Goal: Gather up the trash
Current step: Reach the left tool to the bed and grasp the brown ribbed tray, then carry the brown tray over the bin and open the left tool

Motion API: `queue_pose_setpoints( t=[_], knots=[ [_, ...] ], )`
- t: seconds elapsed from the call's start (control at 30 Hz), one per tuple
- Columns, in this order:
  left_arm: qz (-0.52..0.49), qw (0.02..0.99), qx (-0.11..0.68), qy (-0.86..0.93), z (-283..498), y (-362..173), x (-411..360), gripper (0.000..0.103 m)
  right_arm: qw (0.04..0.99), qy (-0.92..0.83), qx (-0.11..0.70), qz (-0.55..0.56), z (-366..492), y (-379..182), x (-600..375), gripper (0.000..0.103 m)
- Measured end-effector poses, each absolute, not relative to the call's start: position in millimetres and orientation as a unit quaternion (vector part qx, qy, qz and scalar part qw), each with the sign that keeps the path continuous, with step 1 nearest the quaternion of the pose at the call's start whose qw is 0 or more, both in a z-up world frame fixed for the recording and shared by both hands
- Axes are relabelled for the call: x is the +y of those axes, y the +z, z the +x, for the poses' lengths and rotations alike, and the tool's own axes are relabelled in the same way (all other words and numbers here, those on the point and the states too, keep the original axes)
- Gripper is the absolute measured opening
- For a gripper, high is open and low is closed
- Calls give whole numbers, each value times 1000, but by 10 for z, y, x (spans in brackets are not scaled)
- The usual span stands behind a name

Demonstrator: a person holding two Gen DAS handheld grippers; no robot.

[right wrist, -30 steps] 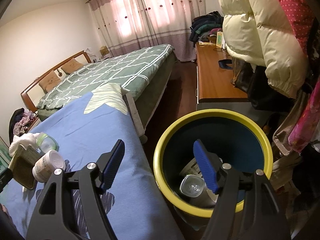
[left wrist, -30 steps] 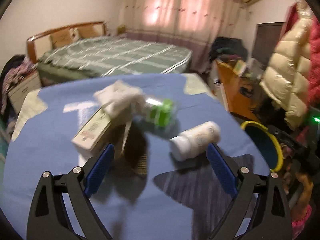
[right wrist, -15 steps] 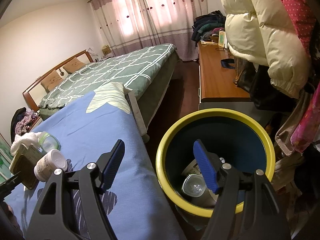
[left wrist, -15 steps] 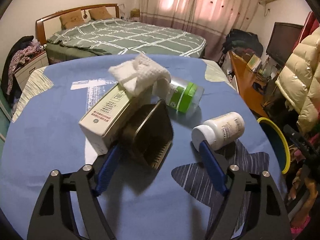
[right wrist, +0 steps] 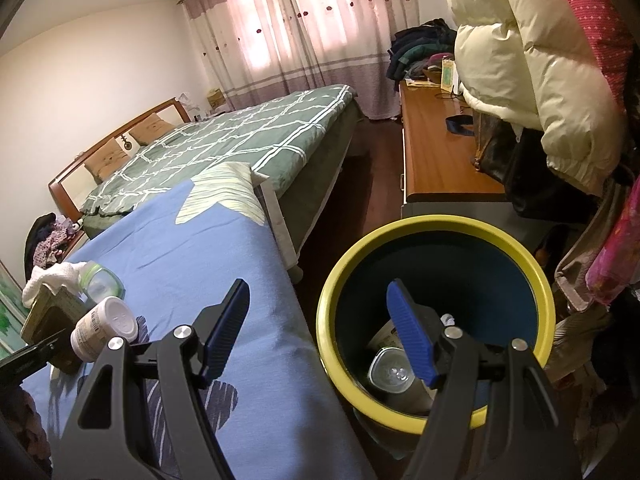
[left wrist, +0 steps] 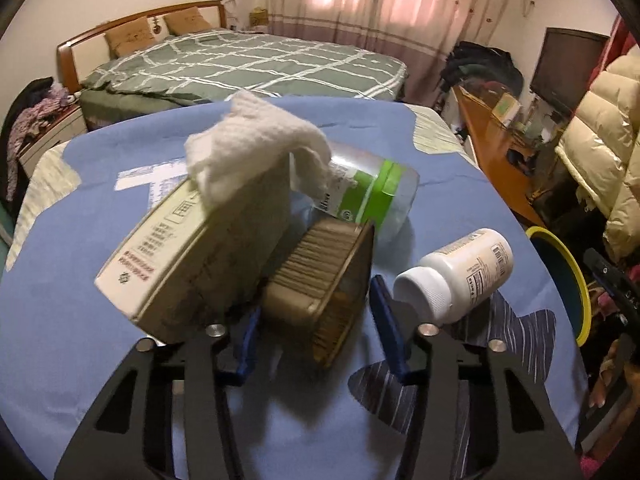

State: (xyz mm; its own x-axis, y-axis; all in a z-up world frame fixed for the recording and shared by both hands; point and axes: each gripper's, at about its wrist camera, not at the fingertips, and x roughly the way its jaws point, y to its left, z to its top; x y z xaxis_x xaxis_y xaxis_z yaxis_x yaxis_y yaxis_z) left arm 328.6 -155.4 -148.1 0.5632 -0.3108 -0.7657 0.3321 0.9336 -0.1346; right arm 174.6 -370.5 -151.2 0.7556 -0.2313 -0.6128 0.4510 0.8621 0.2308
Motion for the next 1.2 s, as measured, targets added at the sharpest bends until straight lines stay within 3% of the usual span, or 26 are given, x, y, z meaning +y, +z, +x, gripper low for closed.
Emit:
queue_pose_setpoints(
  t=[0.07,0.23,0.77,1.2],
  knots=[
    [19,882,432,-188,3302,-1495,-1588,26,919,-185,296,186,1746,-1509,-3700,68],
    [25,883,428,-192,3256,-1491,-1637,17,919,-183,295,186,1741,-1510,-3712,68],
    [23,906,383,-182,2651,-923,-1639,17,928,-196,264,178,1491,-1312,-3762,68],
    [71,867,357,-339,2226,-635,-3259,17,916,-277,238,168,625,-1211,-4191,68]
  ],
)
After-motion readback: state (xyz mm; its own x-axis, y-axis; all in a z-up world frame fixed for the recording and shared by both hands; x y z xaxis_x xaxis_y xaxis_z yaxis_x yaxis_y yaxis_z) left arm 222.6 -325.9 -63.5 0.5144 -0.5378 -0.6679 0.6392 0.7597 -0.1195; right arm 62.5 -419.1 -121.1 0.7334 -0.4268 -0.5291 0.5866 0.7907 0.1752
